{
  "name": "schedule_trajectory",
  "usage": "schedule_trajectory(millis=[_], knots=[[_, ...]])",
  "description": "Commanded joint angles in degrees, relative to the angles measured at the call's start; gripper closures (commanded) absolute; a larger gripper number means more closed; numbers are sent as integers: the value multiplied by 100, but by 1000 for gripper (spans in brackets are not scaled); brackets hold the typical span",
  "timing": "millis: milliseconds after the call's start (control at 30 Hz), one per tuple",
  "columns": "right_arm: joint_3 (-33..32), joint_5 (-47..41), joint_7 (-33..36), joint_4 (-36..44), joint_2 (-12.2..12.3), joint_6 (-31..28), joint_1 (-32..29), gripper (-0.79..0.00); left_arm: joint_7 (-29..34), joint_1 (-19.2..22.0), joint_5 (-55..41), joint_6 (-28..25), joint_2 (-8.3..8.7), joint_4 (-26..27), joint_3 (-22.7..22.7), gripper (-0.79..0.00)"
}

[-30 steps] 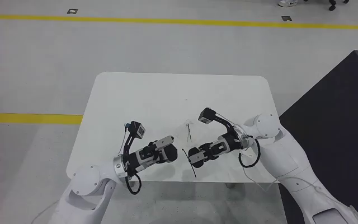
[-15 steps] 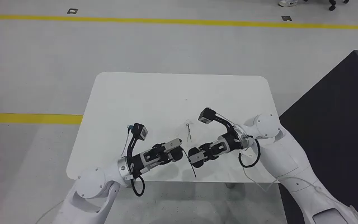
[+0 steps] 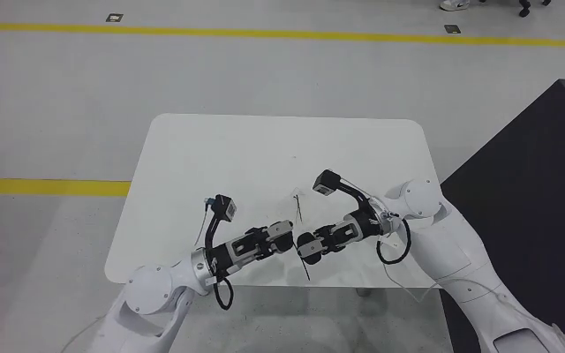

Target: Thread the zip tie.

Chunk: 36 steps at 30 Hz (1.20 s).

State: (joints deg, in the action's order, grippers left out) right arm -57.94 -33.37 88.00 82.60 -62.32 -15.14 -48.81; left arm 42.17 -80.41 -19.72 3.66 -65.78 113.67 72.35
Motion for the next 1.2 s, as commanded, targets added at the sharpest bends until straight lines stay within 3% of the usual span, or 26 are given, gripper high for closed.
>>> schedule_trajectory(millis=[0, 1167], knots=[[0, 0, 0, 0, 0, 0, 0, 0, 7, -4, -37, -16, 5, 3, 25, -332], [0, 0, 0, 0, 0, 0, 0, 0, -1, 68, -25, -73, 49, -107, -42, -277]])
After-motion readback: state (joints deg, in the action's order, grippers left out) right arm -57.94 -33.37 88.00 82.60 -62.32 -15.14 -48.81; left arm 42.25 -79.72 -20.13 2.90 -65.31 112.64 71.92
